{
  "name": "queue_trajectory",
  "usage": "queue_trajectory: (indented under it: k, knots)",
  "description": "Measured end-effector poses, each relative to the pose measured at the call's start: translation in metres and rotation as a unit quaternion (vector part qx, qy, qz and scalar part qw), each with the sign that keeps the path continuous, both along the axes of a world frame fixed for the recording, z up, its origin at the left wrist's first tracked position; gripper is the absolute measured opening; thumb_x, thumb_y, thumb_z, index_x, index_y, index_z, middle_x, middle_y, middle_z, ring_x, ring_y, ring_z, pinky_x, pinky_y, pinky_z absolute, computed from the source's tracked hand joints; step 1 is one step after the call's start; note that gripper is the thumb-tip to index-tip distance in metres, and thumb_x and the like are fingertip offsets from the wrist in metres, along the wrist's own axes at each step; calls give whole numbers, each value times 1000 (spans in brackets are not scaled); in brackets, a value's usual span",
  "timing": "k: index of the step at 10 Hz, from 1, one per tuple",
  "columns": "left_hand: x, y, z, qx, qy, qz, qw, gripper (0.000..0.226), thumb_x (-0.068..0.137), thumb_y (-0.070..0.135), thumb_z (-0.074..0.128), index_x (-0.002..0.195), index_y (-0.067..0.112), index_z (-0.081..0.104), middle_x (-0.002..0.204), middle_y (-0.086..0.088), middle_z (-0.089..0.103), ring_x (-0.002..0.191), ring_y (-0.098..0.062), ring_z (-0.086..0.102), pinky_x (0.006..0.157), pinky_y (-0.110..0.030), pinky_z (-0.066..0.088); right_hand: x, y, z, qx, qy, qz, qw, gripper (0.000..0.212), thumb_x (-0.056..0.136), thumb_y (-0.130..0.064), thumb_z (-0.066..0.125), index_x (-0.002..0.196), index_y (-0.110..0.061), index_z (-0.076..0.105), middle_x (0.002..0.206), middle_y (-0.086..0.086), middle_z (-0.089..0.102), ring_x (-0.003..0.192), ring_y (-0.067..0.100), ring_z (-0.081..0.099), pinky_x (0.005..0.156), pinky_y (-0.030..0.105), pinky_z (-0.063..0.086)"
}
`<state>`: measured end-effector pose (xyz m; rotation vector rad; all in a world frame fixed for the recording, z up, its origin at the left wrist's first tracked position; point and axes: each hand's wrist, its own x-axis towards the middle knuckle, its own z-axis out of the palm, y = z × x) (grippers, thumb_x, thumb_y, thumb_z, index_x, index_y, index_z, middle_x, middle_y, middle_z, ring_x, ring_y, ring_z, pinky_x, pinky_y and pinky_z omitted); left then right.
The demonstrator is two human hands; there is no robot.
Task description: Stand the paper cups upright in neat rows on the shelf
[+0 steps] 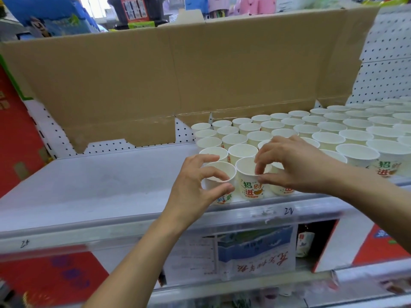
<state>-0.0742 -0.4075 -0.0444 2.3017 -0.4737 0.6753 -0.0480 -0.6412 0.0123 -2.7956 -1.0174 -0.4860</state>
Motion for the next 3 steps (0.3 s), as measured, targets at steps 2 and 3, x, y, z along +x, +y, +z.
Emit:
queue_trajectory:
  k: [2,3]
  knots:
    - [-8,-2,4,17,5,9,1000,42,73,49,74,112,35,65,136,15,49,124,5,32,95,-3,22,-10,3,1,23,26,-7,999,35,83,-52,61,116,-40,60,127,-16,53,119,9,42,97,32,33]
    - [-21,-5,3,23,-31,45,998,57,79,58,61,129,31,54,143,13,40,132,1,26,103,-5,14,-23,9,0,50,22,-16,998,44,84,-54,55,127,-41,53,143,-14,40,131,9,31,107,35,30]
